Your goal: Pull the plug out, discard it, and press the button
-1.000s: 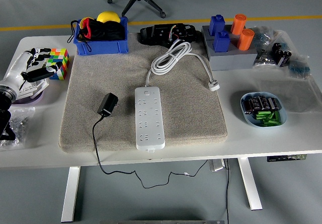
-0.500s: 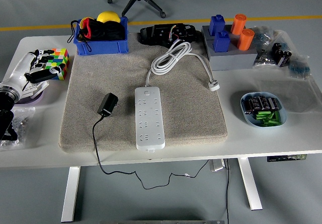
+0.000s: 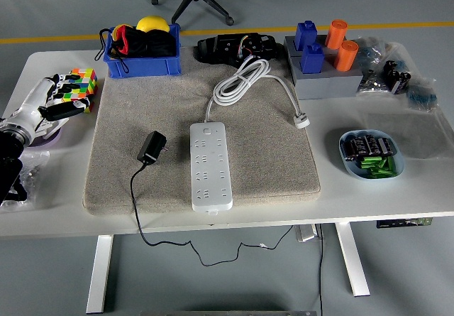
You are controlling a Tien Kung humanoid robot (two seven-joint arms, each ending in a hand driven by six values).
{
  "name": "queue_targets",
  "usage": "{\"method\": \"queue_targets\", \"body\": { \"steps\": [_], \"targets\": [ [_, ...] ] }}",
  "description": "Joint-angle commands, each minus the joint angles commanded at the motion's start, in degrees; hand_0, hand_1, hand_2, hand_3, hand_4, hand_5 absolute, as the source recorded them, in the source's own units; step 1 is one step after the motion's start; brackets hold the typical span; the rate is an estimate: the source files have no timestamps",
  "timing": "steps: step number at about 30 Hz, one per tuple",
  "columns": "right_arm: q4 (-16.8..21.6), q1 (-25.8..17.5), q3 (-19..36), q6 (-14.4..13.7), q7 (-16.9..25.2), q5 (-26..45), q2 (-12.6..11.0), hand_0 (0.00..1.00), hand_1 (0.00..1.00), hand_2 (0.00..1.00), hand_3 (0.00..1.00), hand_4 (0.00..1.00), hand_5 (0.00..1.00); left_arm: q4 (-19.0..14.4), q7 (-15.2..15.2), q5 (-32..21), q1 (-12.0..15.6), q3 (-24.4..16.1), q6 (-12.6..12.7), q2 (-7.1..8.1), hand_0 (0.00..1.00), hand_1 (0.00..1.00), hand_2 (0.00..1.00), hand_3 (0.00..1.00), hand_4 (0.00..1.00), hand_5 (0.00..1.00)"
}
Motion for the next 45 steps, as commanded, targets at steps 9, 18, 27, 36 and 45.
{"method": "queue_targets", "body": {
  "steps": [9, 18, 27, 36, 45],
  "targets": [
    [0.0, -0.1, 0.2, -0.1, 0.0, -0.1, -0.1, 0.757, 0.668, 0.654, 0.621, 0.659, 0.506, -0.4, -0.7, -0.2, -0.1, -0.1, 0.3, 0.12, 0.825, 0.826, 0.769, 0.819, 0.752, 0.350],
    [0.0, 0.0, 0.3, -0.1, 0.0, 0.0, -0.1, 0.755, 0.668, 0.654, 0.620, 0.659, 0.506, -0.3, -0.4, -0.3, -0.6, -0.1, 0.1, 0.26, 0.824, 0.825, 0.769, 0.818, 0.749, 0.344],
    [0.0, 0.0, 0.5, -0.1, 0.0, -0.1, -0.1, 0.757, 0.668, 0.653, 0.620, 0.659, 0.506, -0.3, -0.2, -0.3, -0.9, -0.1, 0.0, 0.10, 0.822, 0.825, 0.768, 0.818, 0.747, 0.340],
    [0.0, 0.1, 0.5, -0.2, 0.0, 0.0, -0.1, 0.756, 0.667, 0.654, 0.620, 0.659, 0.506, -0.5, -0.1, -0.2, -0.6, -0.2, 0.0, 0.30, 0.817, 0.823, 0.770, 0.816, 0.744, 0.326],
    [0.0, 0.1, 0.5, -0.2, 0.0, 0.1, 0.0, 0.756, 0.667, 0.654, 0.621, 0.659, 0.506, -0.2, -0.1, -0.1, -0.7, -0.5, 0.0, -0.05, 0.815, 0.822, 0.769, 0.815, 0.743, 0.319]
  ]
}}
